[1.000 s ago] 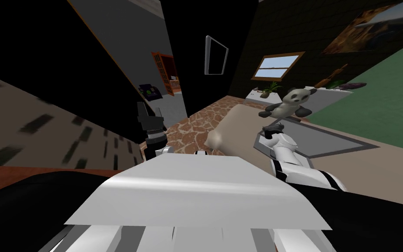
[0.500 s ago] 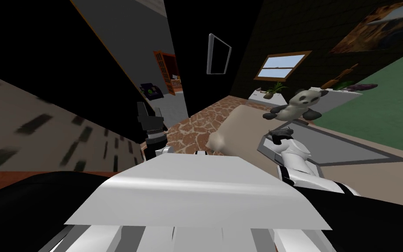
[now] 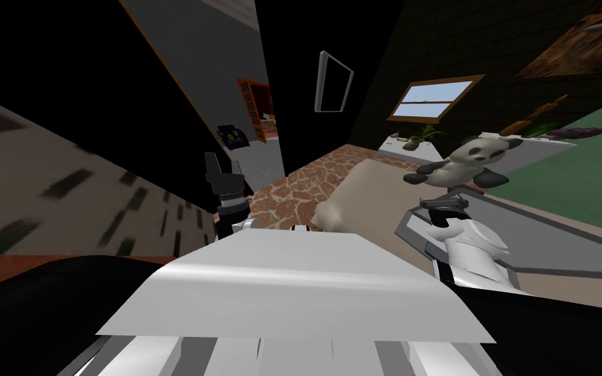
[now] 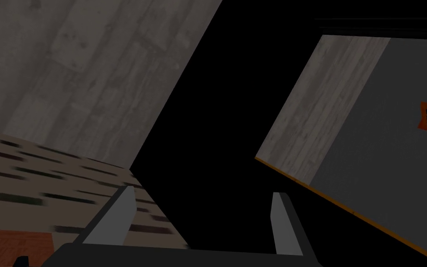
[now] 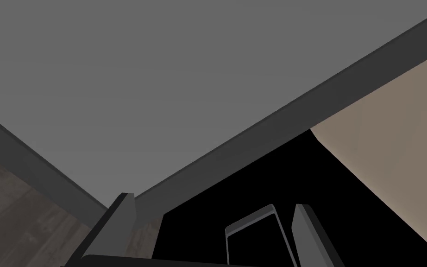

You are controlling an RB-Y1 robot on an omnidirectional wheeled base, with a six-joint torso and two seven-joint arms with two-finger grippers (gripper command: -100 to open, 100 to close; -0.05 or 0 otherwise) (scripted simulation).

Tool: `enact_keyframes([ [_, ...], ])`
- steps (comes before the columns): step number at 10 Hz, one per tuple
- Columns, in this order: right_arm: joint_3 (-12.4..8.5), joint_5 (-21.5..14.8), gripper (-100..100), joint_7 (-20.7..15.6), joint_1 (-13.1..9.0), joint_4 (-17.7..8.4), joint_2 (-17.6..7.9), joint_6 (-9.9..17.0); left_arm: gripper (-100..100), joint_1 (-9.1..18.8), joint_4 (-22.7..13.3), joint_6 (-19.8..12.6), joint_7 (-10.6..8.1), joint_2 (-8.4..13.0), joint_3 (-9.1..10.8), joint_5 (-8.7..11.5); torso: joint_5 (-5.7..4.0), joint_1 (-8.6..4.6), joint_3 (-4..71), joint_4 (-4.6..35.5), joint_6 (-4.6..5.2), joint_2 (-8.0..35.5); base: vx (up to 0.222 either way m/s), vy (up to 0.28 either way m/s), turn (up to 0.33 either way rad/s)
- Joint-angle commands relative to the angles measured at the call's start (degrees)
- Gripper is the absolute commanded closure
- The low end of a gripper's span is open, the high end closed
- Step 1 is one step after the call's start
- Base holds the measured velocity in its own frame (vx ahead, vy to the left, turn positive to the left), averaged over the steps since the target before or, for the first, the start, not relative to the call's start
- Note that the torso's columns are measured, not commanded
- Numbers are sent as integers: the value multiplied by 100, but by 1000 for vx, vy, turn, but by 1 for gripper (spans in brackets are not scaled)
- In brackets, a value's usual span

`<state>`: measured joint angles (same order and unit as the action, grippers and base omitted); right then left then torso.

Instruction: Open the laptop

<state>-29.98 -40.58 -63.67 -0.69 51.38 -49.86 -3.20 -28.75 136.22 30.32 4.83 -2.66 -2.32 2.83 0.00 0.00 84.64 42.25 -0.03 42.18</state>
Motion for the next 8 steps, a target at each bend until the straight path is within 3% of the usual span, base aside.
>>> enact_keyframes([
  [1,-408,248,-100,-193,360,36,-166,-382,0,0,0,0,0,0,0,0,-3,-9,-8,3,3,14,99,63,140],
  [2,-589,248,-100,-193,500,36,-166,-426,0,0,0,0,0,0,0,0,1,4,-2,2,-2,2,99,65,85],
  [3,-589,248,-100,-193,622,36,-166,-426,0,0,0,0,0,0,0,0,2,5,-3,1,5,6,39,27,-16],
  [4,-879,482,-100,-325,816,119,-318,-726,0,0,0,0,0,0,0,0,-2,-9,-15,7,6,25,83,52,126],
  [5,-965,482,-100,-325,1007,119,-318,-726,0,0,0,0,0,0,0,0,1,2,-8,5,-2,11,97,42,96],
  [6,-872,470,-100,-252,998,251,-272,-606,0,0,0,0,0,0,0,0,-1,-1,-4,2,6,7,36,13,0],
  [7,-610,248,100,-193,741,36,-166,-426,0,0,0,0,0,0,0,0,-4,-10,-11,5,2,19,-75,-51,-169],
  [8,-589,248,100,-193,622,36,-166,-426,0,1,0,0,0,1,1,0,-10,-30,-29,13,9,47,-105,-72,-89],
])
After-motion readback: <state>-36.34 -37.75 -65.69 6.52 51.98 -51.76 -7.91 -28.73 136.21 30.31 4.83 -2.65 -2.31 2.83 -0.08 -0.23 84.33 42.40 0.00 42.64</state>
